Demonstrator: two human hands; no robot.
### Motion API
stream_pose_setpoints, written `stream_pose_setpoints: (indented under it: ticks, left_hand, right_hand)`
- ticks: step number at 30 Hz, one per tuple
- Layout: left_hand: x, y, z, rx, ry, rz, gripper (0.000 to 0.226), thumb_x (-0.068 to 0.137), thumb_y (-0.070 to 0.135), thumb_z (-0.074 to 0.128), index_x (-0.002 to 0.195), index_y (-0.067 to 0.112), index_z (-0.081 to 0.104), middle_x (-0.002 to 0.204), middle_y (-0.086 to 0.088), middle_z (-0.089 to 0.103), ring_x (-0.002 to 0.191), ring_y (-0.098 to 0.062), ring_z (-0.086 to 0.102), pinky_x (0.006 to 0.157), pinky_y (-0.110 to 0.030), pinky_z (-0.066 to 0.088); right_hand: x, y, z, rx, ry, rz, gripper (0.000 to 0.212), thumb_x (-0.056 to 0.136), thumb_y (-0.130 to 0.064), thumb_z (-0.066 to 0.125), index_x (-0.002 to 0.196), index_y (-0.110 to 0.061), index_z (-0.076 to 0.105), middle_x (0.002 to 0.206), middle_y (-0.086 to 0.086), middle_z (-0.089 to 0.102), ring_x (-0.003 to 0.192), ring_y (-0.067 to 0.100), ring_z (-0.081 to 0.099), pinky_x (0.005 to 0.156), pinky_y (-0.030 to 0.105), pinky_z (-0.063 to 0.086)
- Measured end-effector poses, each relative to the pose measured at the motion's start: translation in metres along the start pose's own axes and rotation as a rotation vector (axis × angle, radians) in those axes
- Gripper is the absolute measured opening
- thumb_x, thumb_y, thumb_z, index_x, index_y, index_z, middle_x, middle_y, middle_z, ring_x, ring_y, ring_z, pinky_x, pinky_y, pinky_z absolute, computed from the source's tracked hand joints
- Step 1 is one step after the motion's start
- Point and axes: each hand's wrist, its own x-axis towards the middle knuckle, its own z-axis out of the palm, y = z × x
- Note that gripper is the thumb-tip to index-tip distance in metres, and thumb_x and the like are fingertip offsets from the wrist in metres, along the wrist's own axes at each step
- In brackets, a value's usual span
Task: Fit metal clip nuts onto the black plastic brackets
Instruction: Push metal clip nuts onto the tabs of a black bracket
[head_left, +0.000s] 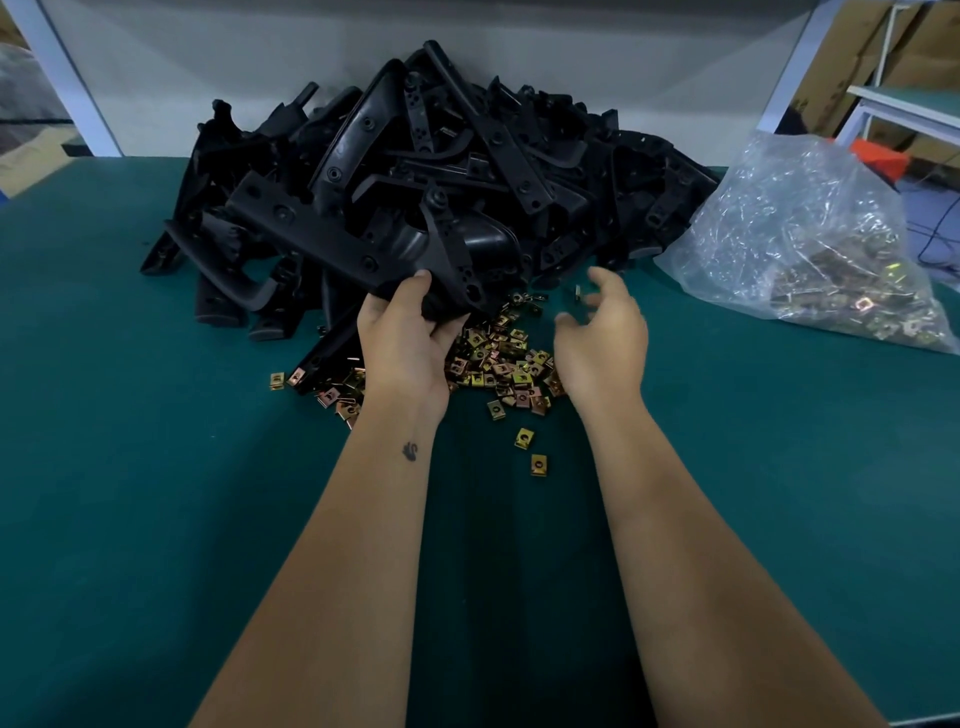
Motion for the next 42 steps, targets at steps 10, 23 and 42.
stream_pose_setpoints:
  ticks: [10, 23, 42]
  left_hand:
    - [0.001, 0.000, 0.000, 0.022, 0.017, 0.016, 0.010, 0.099, 0.006, 0.054, 0.098, 0.015, 0.058, 0.103, -0.007, 0.067, 0.094, -0.022, 0.066, 0.068, -0.028, 0.058]
    - [0.001, -0.003, 0.000, 0.003, 0.030, 0.001, 0.010, 0.097, 0.006, 0.057, 0.092, 0.014, 0.058, 0.091, -0.004, 0.071, 0.090, -0.021, 0.069, 0.070, -0.031, 0.060]
    - [0.001, -0.002, -0.001, 0.004, 0.025, 0.001, 0.010, 0.098, 0.006, 0.055, 0.095, 0.014, 0.060, 0.097, -0.006, 0.071, 0.094, -0.023, 0.069, 0.070, -0.030, 0.059]
  right_hand:
    - [-0.022, -0.010, 0.024, -0.398, -0.173, -0.484, 0.023, 0.092, -0.030, 0.063, 0.104, -0.014, 0.075, 0.103, 0.007, 0.063, 0.104, 0.027, 0.050, 0.084, 0.033, 0.036]
    - [-0.025, -0.015, 0.033, -0.523, -0.159, -0.514, 0.023, 0.092, -0.029, 0.057, 0.101, -0.013, 0.069, 0.103, 0.006, 0.060, 0.104, 0.027, 0.050, 0.081, 0.033, 0.033]
    - [-0.026, -0.018, 0.028, -0.431, -0.255, -0.442, 0.025, 0.089, -0.031, 0.062, 0.102, -0.012, 0.072, 0.104, 0.008, 0.062, 0.106, 0.028, 0.050, 0.087, 0.038, 0.040]
